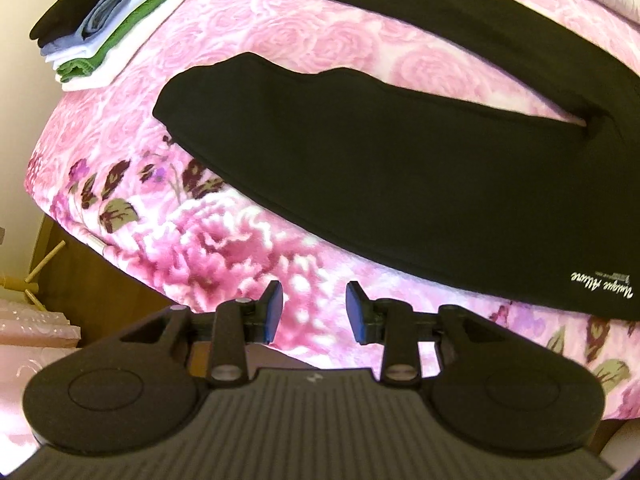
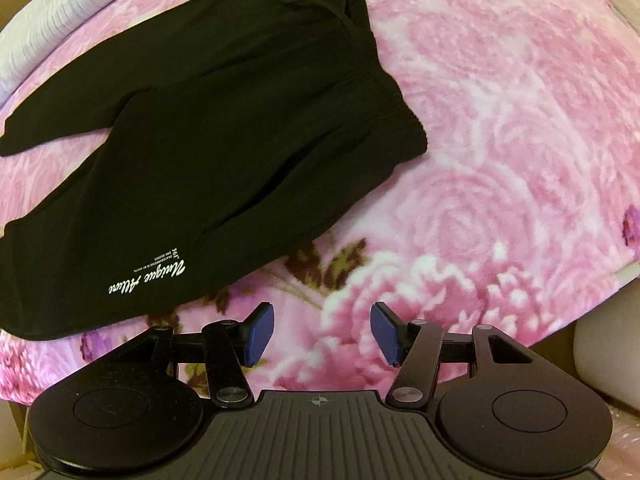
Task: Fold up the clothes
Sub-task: 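Lay the pants flat on the bed and open both tools, then grasp the pants waistband with the right tool while the left tool grasps a leg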
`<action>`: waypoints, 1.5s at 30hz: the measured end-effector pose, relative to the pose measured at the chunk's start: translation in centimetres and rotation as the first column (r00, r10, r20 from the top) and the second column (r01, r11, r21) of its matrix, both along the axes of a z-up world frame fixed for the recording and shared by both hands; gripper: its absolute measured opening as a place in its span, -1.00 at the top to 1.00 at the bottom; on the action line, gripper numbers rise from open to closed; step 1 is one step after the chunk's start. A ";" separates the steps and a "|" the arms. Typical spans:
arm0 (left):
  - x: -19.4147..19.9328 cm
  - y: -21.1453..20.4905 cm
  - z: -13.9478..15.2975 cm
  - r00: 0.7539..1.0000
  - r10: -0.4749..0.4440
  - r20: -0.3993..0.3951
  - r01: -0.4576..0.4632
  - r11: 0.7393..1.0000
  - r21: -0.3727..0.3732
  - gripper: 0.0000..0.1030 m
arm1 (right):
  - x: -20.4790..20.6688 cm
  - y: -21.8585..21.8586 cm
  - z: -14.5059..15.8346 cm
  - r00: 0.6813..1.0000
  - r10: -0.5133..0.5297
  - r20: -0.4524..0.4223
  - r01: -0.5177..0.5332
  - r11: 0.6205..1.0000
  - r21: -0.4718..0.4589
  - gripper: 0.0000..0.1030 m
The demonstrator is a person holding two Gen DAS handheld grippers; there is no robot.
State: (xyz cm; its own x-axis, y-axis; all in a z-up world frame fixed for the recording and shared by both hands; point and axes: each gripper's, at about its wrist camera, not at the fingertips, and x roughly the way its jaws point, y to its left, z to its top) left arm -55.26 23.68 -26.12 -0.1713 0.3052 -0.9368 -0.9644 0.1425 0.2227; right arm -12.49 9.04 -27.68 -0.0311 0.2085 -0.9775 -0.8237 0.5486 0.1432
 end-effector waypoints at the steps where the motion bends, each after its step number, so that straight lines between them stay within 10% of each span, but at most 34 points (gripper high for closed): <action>1: 0.0 0.0 -0.3 1.000 -0.003 -0.002 0.003 1.000 -0.003 0.41 | 0.1 -0.1 -0.2 1.000 -0.009 -0.003 0.009 1.000 -0.002 -0.11; 12: -0.9 1.1 -2.2 0.995 -0.009 0.101 0.012 0.999 -0.031 0.41 | 4.5 -2.3 -1.8 0.962 -0.257 -0.096 0.268 0.955 0.126 -0.11; 25: -3.7 2.8 -3.3 0.977 0.084 0.198 -0.073 0.995 -0.063 0.41 | 11.2 -3.9 -7.6 0.763 -0.553 -0.336 0.647 0.662 0.379 -0.11; 27: -3.5 2.9 -3.5 0.977 0.078 0.197 -0.067 0.996 -0.061 0.41 | 11.9 -3.1 -8.3 0.757 -0.567 -0.325 0.654 0.653 0.383 -0.11; 29: -3.2 2.9 -3.8 0.978 0.073 0.195 -0.063 0.996 -0.059 0.41 | 12.1 -1.8 -8.4 0.790 -0.547 -0.279 0.613 0.690 0.385 0.57; 31: -2.9 2.9 -4.0 0.979 0.068 0.191 -0.058 0.997 -0.059 0.41 | 12.2 -0.7 -8.1 0.830 -0.513 -0.220 0.557 0.736 0.384 0.81; 35: -2.8 2.9 -4.1 0.974 0.073 0.214 -0.062 0.996 -0.057 0.41 | 12.0 -3.5 -5.9 0.849 -0.510 -0.139 0.509 0.718 0.474 0.86; 45: -6.7 4.0 -5.5 0.932 0.214 0.292 -0.207 0.977 -0.055 0.40 | 12.0 -5.2 -7.7 0.812 -0.576 -0.098 0.567 0.736 0.369 0.68</action>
State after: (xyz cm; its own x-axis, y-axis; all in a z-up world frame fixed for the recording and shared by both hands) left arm -61.93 27.63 -31.65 0.0551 0.2698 -0.9613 -0.9946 -0.0696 -0.0766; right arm -0.49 3.81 -35.42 0.2307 0.5187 -0.8233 -0.3776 0.8275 0.4155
